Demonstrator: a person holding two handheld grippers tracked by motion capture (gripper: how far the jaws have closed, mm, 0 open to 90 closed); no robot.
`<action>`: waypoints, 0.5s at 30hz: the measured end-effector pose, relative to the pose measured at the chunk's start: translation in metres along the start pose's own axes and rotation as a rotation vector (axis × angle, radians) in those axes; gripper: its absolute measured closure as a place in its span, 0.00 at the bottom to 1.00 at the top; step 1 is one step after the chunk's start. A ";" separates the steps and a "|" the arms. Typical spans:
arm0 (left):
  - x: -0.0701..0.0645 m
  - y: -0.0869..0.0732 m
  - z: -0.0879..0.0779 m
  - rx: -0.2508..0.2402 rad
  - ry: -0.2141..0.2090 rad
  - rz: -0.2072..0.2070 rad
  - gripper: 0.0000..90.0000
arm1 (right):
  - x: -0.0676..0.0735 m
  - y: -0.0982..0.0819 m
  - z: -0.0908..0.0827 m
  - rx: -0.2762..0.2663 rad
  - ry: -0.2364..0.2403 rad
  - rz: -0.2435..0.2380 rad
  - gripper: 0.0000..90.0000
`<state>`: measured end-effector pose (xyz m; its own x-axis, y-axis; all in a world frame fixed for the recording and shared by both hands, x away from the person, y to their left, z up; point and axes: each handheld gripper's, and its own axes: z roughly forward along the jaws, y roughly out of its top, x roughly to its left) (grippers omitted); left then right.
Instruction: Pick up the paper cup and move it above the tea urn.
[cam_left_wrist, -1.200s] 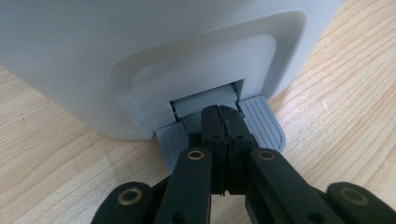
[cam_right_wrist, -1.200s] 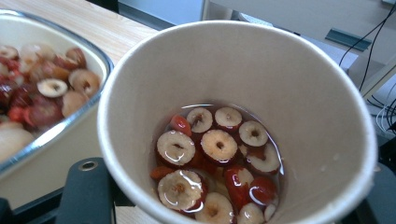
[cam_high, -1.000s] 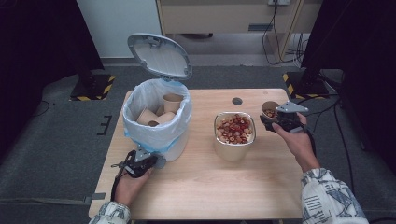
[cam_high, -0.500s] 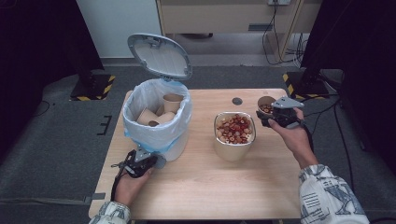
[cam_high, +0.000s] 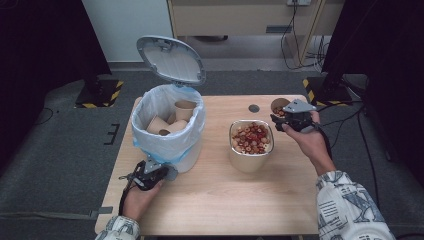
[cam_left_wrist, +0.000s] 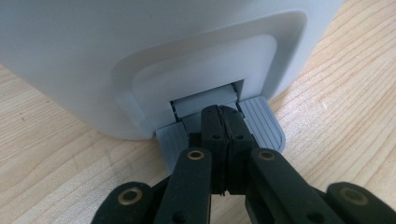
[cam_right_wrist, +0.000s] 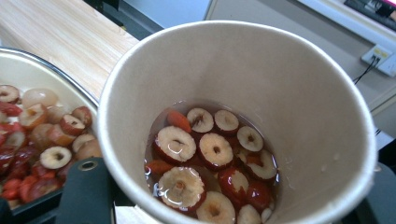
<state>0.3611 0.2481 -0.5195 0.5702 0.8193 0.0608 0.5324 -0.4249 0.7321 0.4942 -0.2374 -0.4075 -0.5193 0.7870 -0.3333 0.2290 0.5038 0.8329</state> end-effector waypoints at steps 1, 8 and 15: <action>0.000 0.000 0.000 0.000 0.000 0.000 0.98 | 0.000 0.001 0.002 -0.002 0.002 -0.014 0.36; 0.000 0.000 0.000 0.000 -0.001 0.000 0.98 | 0.003 0.006 0.012 -0.007 -0.004 -0.084 0.36; 0.000 0.000 0.000 0.000 0.000 0.001 0.98 | 0.010 0.012 0.014 -0.041 -0.020 -0.168 0.36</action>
<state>0.3610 0.2481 -0.5195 0.5708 0.8187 0.0620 0.5314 -0.4259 0.7322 0.5033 -0.2188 -0.4073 -0.5309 0.6999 -0.4777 0.1063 0.6143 0.7819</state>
